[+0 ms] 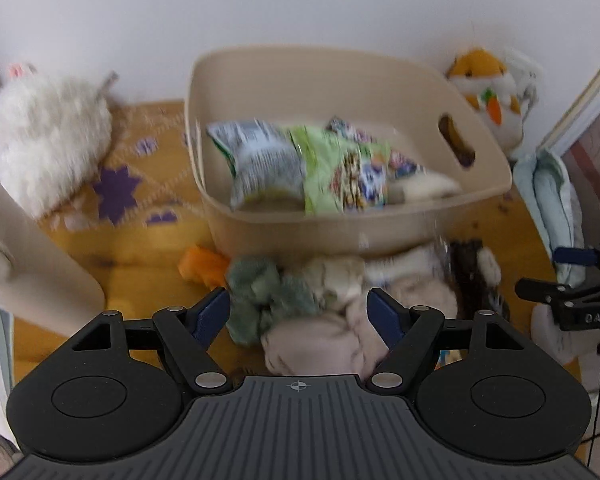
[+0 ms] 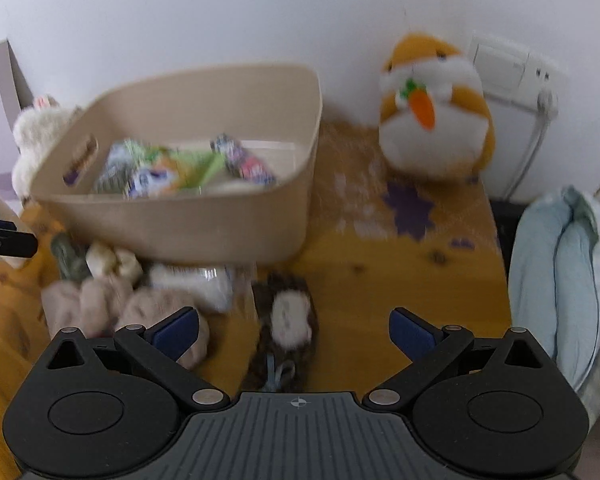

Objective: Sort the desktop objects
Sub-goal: 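Grasp the brown plush bag with the right tool while the left grasps the beige sock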

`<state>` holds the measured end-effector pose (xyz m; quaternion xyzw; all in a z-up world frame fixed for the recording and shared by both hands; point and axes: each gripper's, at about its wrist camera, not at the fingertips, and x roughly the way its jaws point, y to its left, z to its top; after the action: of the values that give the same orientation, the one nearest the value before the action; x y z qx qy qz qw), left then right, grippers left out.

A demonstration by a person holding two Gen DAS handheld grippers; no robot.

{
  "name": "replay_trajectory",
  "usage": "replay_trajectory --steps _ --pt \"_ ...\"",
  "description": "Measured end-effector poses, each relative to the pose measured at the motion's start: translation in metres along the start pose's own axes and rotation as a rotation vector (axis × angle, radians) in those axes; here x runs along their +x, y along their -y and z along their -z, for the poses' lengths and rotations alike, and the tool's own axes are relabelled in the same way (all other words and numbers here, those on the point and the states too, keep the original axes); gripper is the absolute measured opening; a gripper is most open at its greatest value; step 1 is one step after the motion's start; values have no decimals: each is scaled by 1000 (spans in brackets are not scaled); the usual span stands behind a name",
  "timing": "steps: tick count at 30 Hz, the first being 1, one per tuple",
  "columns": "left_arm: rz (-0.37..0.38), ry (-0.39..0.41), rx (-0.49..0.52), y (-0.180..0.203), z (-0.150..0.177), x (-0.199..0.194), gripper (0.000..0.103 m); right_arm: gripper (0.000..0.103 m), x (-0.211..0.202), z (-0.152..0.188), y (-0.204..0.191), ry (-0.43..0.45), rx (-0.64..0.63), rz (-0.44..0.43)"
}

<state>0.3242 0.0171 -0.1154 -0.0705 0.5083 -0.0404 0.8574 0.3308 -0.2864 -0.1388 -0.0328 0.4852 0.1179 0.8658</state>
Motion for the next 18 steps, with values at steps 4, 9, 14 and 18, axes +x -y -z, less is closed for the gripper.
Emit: replay_trajectory --steps 4,9,14,18 --pt "5 -44 60 10 14 12 77 102 14 10 -6 -41 -44 41" --pt "-21 -72 135 19 19 28 77 99 30 17 -10 -92 -67 65" --pt "3 -120 136 20 22 46 77 98 44 21 -9 -128 -62 52" --pt "9 -120 113 24 22 54 77 94 55 22 -8 -145 -52 50"
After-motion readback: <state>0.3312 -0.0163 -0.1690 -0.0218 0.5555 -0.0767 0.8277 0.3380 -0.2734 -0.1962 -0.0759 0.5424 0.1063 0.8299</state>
